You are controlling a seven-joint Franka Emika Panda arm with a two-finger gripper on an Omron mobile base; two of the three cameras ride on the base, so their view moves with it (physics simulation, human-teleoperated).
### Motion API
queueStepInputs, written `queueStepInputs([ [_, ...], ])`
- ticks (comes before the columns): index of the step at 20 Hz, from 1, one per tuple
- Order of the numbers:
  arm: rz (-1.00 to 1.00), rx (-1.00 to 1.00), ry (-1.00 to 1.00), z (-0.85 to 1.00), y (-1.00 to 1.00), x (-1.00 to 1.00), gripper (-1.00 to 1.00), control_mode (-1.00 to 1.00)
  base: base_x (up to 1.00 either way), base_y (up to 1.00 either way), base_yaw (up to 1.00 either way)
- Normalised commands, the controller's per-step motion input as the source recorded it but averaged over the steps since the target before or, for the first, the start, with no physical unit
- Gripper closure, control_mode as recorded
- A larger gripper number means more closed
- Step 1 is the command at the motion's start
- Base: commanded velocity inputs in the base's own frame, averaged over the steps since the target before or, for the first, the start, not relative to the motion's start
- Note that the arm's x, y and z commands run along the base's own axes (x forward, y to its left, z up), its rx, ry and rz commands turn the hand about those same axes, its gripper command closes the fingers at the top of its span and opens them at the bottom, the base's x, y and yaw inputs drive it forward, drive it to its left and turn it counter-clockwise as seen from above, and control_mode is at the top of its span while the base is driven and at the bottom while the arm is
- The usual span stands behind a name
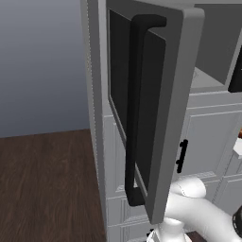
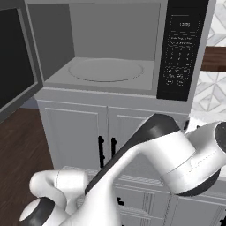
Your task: Open the microwave, place the bowl with waffle inside the microwave, then close the microwave door and turn it on.
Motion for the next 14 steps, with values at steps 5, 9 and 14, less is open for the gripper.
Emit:
queueStepInputs([
  [5,0.0,-0.39,0.0,-0.67,-0.5,0.09,-1.0,-1.0,0.0,0.0,0.0],
  [9,0.0,-0.36,0.0,-0.54,-0.48,0.09,-1.0,-1.0,0.0,0.0,0.0],
  [14,-0.02,-0.11,0.0,-0.12,-0.46,0.3,-1.0,-1.0,0.0,0.0,0.0],
])
